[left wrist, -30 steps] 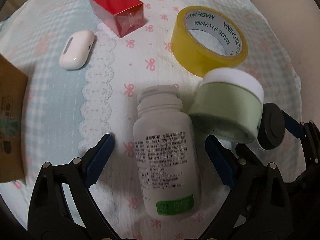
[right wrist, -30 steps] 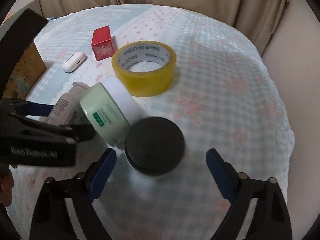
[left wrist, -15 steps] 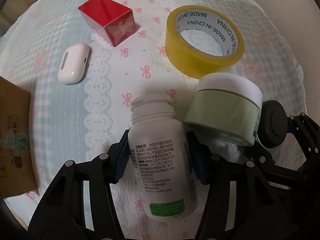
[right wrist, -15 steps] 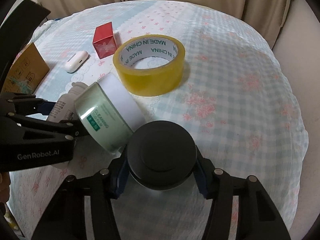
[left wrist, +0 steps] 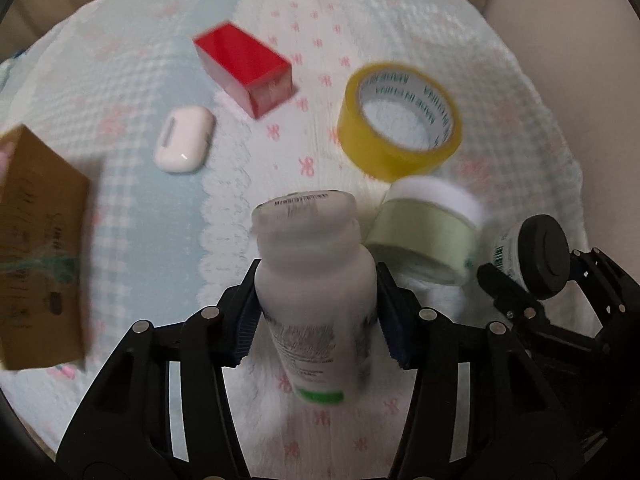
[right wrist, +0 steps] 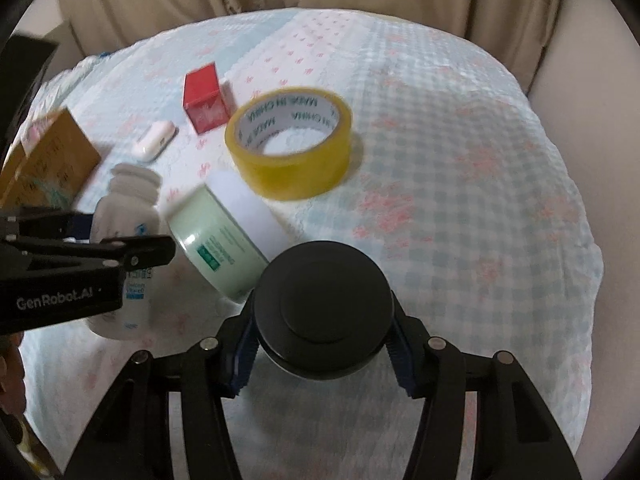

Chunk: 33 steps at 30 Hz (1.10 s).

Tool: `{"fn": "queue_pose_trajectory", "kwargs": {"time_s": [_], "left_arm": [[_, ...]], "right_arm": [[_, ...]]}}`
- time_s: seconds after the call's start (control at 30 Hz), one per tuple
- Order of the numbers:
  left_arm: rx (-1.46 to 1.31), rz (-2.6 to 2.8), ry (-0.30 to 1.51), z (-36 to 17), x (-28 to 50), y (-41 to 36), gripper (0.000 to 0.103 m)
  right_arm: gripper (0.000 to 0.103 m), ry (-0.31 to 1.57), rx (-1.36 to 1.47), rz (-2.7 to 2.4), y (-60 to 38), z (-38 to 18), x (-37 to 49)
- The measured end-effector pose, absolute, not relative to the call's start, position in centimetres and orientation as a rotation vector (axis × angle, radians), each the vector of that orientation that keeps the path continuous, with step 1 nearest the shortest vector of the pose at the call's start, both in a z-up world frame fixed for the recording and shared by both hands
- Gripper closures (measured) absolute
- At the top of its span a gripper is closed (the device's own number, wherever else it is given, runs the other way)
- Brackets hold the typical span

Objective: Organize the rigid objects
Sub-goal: 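Carry the pill bottle and black-lidded jar over the cardboard box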

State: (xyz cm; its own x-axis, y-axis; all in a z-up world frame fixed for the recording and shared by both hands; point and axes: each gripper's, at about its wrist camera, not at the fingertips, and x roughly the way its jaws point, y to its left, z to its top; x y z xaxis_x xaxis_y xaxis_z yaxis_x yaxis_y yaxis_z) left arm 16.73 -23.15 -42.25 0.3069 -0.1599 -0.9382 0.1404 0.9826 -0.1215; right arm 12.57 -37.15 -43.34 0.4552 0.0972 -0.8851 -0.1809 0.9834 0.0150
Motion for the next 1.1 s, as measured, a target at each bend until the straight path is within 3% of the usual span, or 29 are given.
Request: {"fn": "queue_pose_trajectory", "kwargs": {"time_s": [0.73, 1.1], "left_arm": [[-0.174, -0.193, 1.009, -15.6, 9.4, -16.3, 0.056], [-0.204, -0.128, 0.916, -10.2, 8.1, -7.5, 0.056]], "right_arm": [[0.051, 0.929, -0.024, 0.109, -34.4, -17.7, 6.9], [0.051, 0.864, -0.033, 0.172, -28.8, -13.1, 6.2]]}}
